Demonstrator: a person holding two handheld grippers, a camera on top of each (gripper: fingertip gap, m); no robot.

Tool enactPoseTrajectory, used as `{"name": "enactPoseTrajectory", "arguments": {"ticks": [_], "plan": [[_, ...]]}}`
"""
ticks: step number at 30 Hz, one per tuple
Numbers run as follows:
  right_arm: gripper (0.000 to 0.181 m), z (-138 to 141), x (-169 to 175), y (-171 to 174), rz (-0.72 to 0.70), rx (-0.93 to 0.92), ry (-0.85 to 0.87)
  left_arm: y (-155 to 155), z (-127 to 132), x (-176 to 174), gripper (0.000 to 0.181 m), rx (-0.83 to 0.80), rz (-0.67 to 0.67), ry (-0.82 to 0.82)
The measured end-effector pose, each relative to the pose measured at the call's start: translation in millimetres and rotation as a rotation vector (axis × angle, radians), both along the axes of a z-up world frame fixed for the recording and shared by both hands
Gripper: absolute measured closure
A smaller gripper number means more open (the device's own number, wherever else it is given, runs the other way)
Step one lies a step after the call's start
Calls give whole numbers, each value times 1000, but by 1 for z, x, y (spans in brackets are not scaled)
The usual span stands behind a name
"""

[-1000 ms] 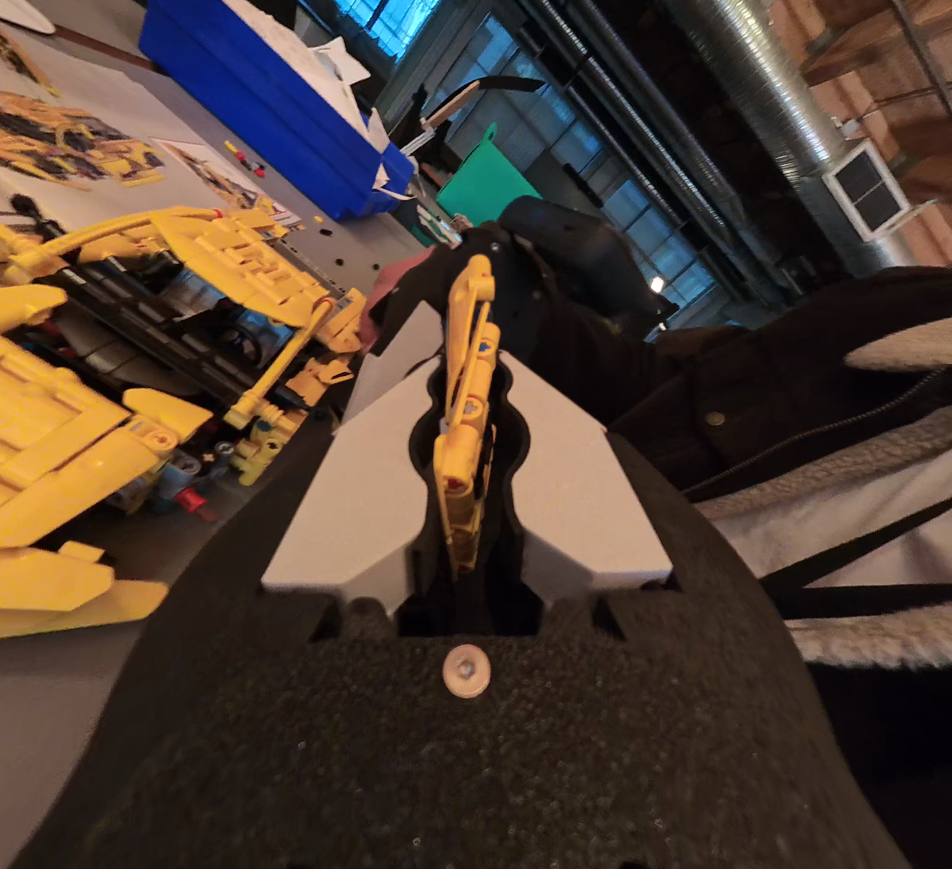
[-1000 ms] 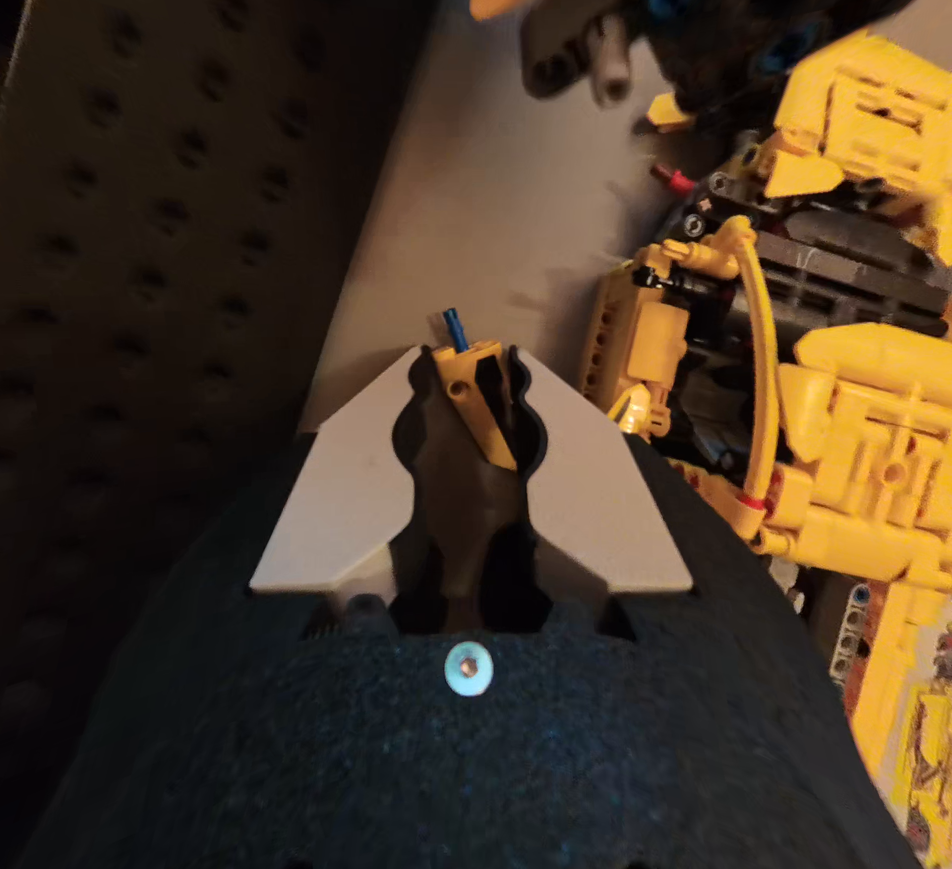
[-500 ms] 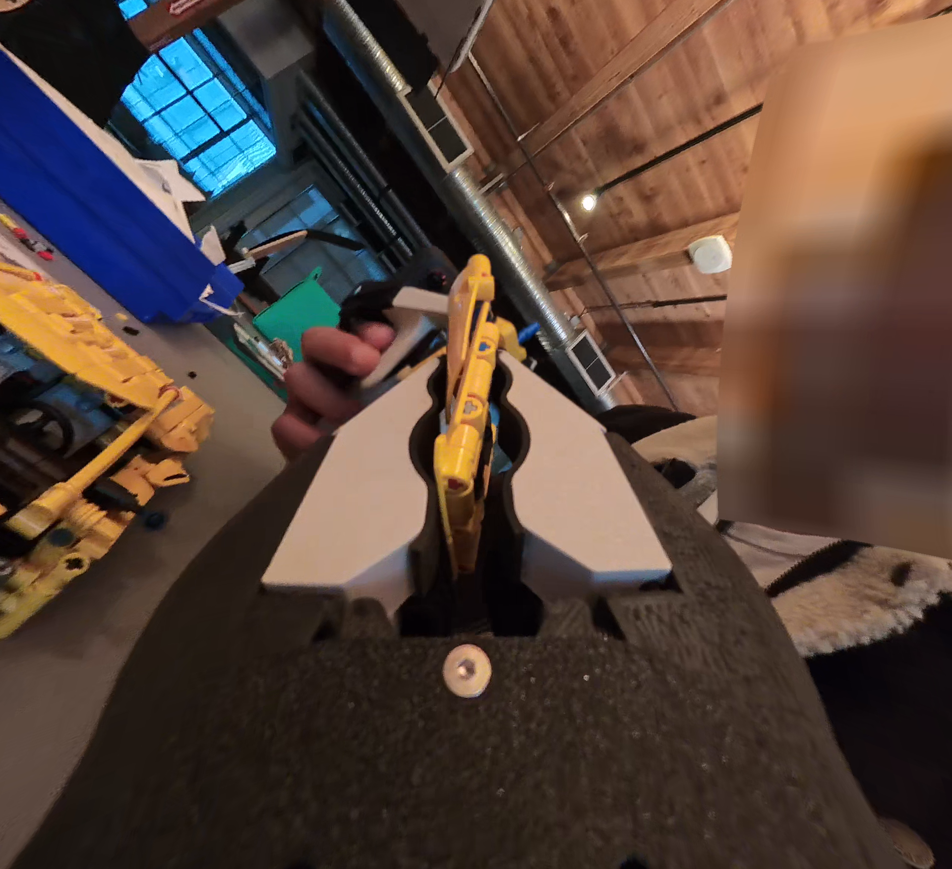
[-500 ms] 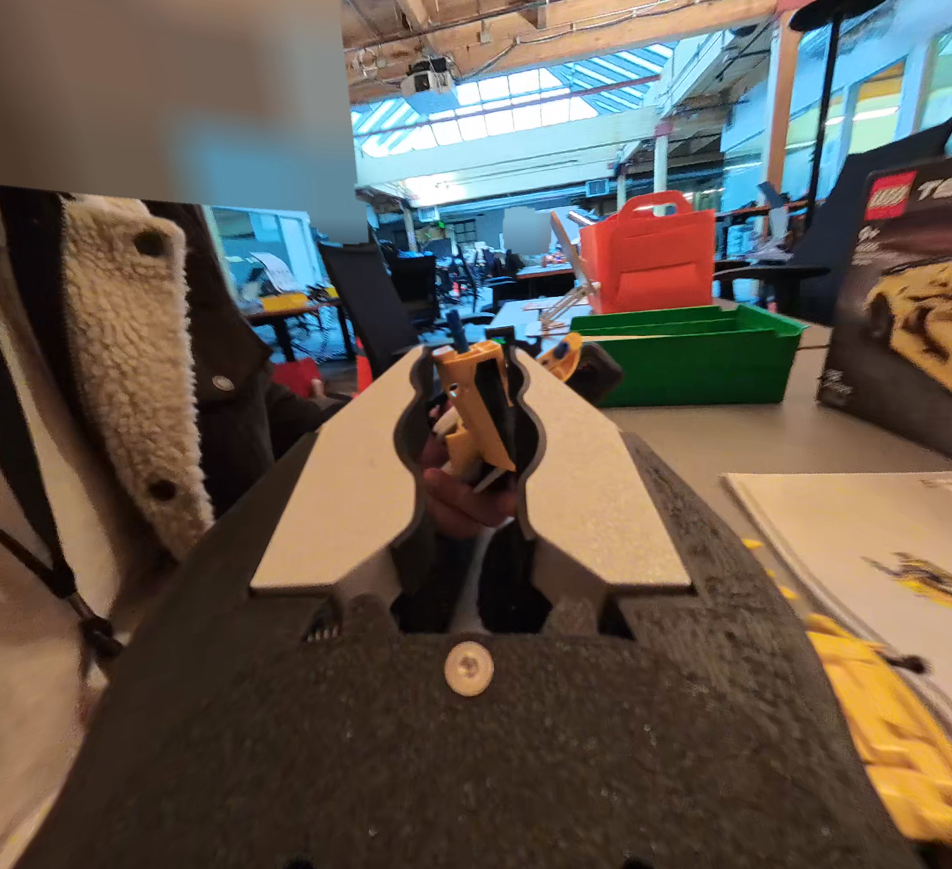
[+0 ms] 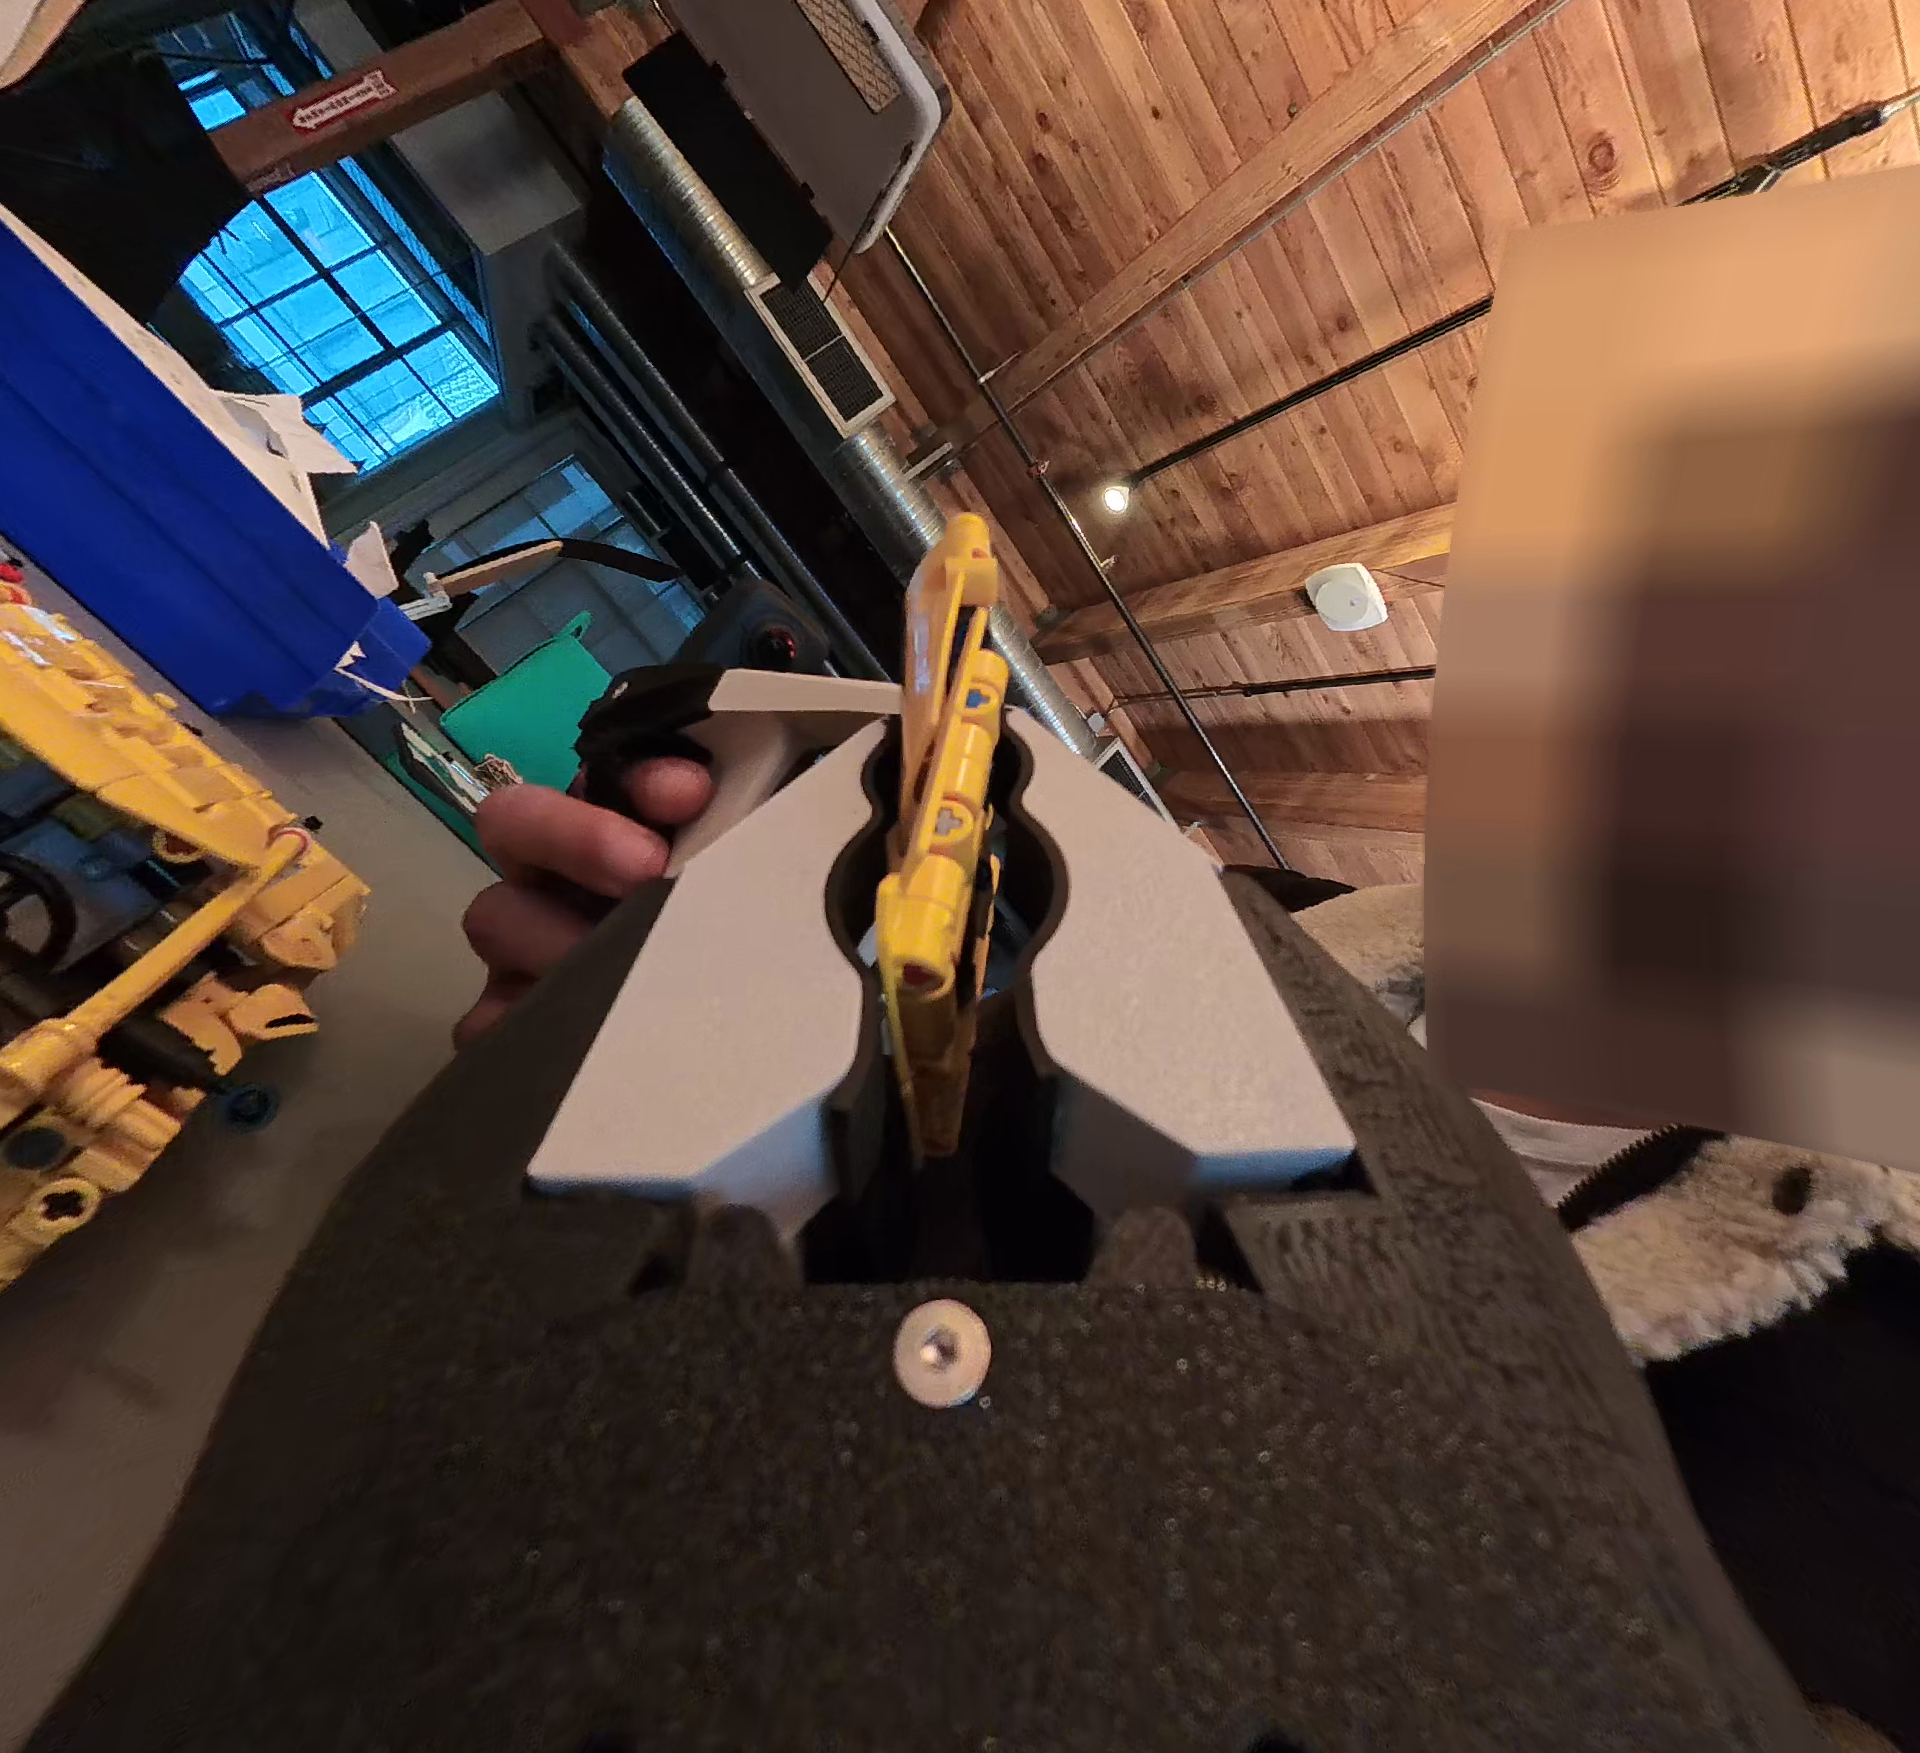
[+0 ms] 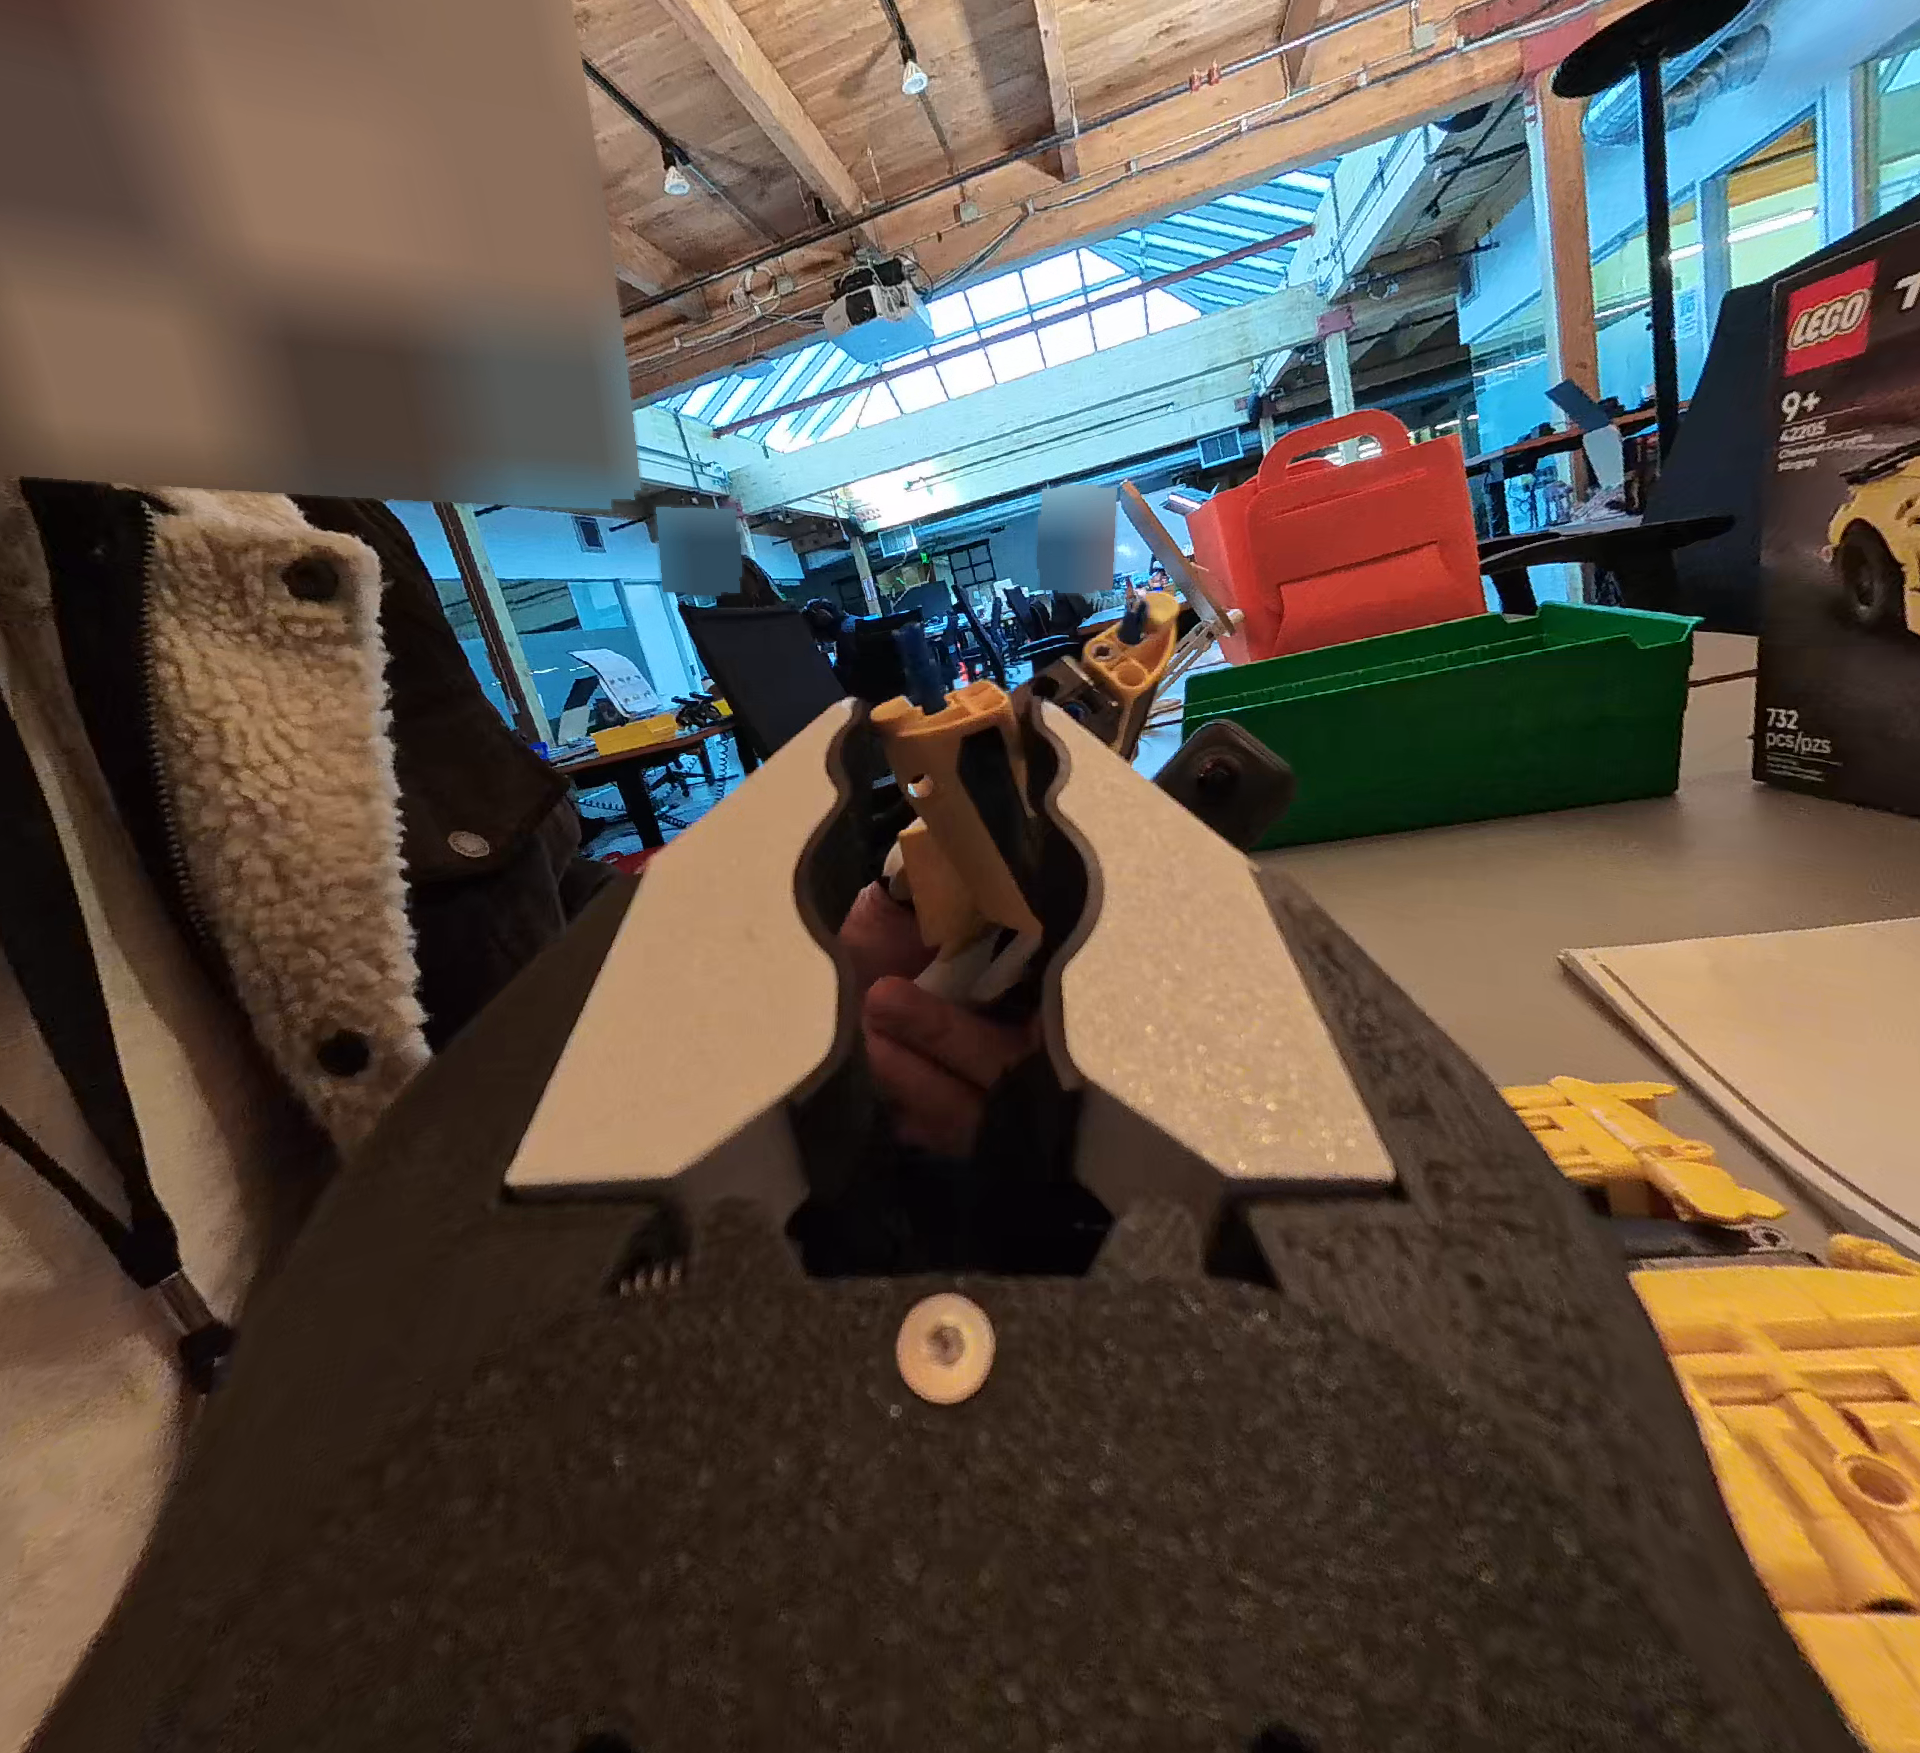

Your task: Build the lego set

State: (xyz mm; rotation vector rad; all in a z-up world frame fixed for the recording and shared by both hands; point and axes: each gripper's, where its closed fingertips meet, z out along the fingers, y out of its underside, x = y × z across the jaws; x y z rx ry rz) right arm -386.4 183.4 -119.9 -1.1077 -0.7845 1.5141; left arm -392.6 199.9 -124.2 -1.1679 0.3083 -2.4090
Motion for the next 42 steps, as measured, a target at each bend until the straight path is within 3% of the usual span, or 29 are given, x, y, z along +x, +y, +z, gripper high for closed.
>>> {"name": "enactPoseTrajectory", "arguments": {"ticks": [9,15,22,24,26,28,34,37,41,42], "plan": [[154,-11,4,3,43,-109,-81,3,-3,0,167,16,39,37],[155,-39,4,6,54,-160,-272,1,-11,9,167,83,74,153],[155,-39,13,1,109,-228,-257,0,-12,8,167,136,108,201],[155,-50,22,2,68,-168,-361,5,-14,4,167,130,128,223],[155,-92,39,4,-1,-64,-673,6,-26,8,167,153,143,321],[155,-133,59,-9,38,8,-949,1,-32,15,167,218,155,398],[155,-167,103,-30,101,-124,-1107,-18,-45,35,166,377,139,538],[155,-164,114,-44,151,-180,-1080,-20,-47,37,167,385,132,546],[155,-98,89,-59,185,-77,-683,-23,-46,39,167,363,94,526],[156,-94,85,-61,195,-88,-623,-24,-47,41,167,368,88,532]]}}
